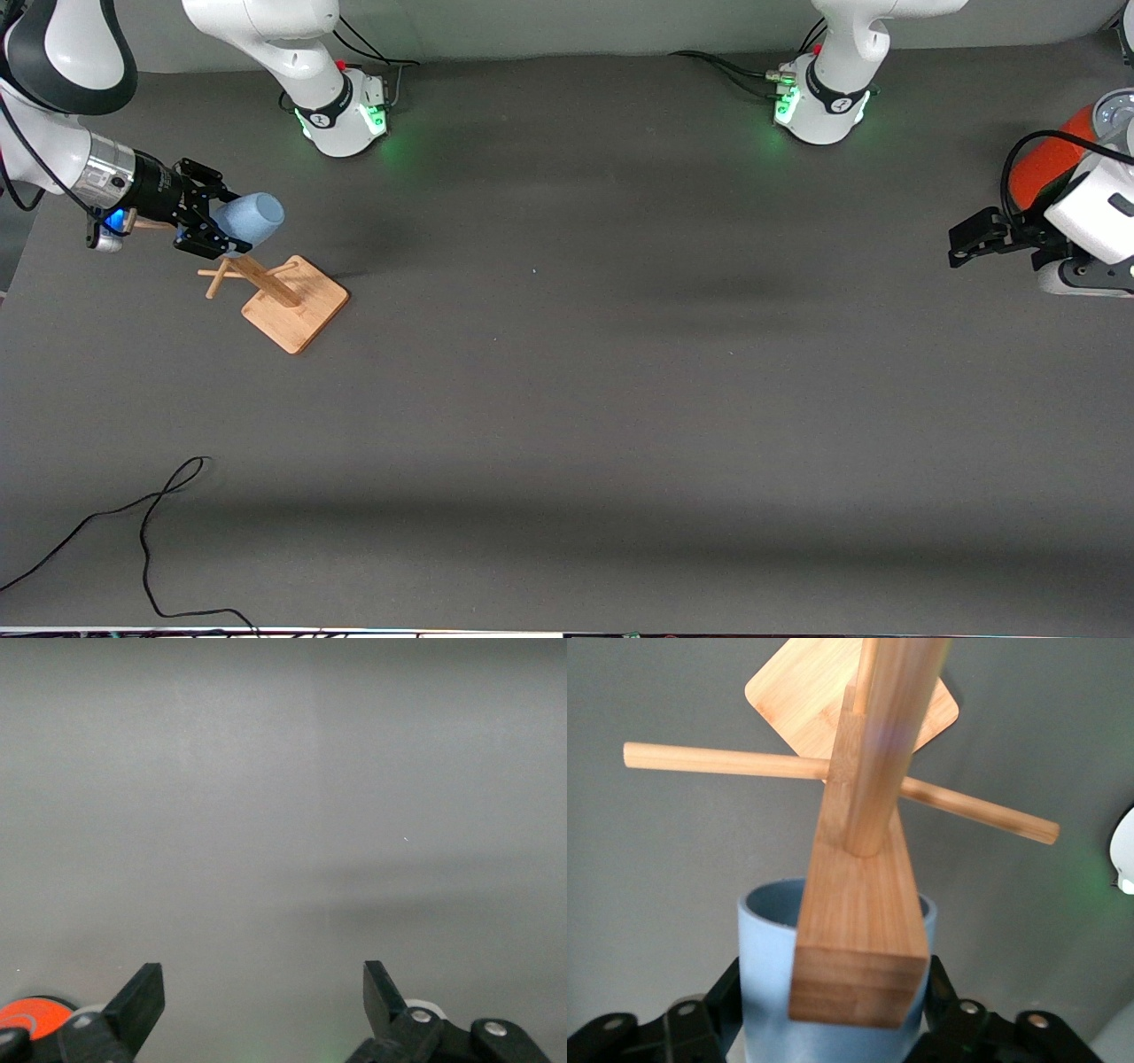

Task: Rotate and upright cup with both arms
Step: 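Lift the blue cup off the stand peg with the right gripper, then carry the blue cup to the table middle and lower it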

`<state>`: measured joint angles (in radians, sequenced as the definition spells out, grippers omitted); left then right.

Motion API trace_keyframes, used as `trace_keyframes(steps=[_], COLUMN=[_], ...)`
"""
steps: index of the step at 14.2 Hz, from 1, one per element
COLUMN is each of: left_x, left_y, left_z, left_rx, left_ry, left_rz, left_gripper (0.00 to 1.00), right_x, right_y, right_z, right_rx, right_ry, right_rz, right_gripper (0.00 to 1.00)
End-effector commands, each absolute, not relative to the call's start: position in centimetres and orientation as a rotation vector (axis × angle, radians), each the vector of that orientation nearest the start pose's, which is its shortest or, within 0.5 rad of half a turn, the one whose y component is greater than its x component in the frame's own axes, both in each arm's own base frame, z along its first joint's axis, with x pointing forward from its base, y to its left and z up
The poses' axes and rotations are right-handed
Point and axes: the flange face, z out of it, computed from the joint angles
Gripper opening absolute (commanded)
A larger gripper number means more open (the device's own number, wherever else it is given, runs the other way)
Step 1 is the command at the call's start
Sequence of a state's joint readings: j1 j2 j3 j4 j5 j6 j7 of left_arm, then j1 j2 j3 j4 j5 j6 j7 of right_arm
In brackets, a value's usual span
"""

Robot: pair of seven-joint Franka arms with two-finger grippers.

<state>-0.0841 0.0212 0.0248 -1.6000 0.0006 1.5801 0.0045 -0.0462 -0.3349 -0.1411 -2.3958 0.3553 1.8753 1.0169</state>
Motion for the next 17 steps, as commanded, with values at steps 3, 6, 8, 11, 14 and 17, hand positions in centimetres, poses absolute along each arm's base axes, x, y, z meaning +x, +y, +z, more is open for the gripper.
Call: trace_keyframes(steps=[3, 6, 8, 11, 14, 17], left_x=[56.2, 56.2, 56.2, 56.2, 56.2, 56.2], left_y=[-3.3, -3.3, -3.3, -3.3, -3.3, -3.3], left_z=[60.5, 60.5, 60.5, 60.5, 60.5, 60.5], left_rx=[-3.125, -3.127, -3.127, -3.127, -3.127, -3.125], left_ry=[0.123, 0.12, 0.12, 0.12, 0.12, 0.12], left_rz=[0.052, 0.05, 0.05, 0.05, 0.052, 0.052], left_gripper=[1.0, 1.0, 1.0, 1.0, 1.0, 1.0], right_x=[42.1, 42.3, 42.4, 42.5, 42.6, 41.2], right_y=[-4.9, -4.3, -2.5, 3.0, 13.1, 24.8], right_z=[44.2, 46.1, 48.8, 52.8, 56.8, 54.9], right_rx=[-2.184, -2.179, -2.172, -2.098, -2.12, -2.21], right_ry=[1.716, 1.716, 1.728, 1.707, 1.68, 1.634], right_rz=[0.454, 0.446, 0.415, 0.42, 0.379, 0.28], right_gripper=[0.5, 0.5, 0.51, 0.51, 0.52, 0.52])
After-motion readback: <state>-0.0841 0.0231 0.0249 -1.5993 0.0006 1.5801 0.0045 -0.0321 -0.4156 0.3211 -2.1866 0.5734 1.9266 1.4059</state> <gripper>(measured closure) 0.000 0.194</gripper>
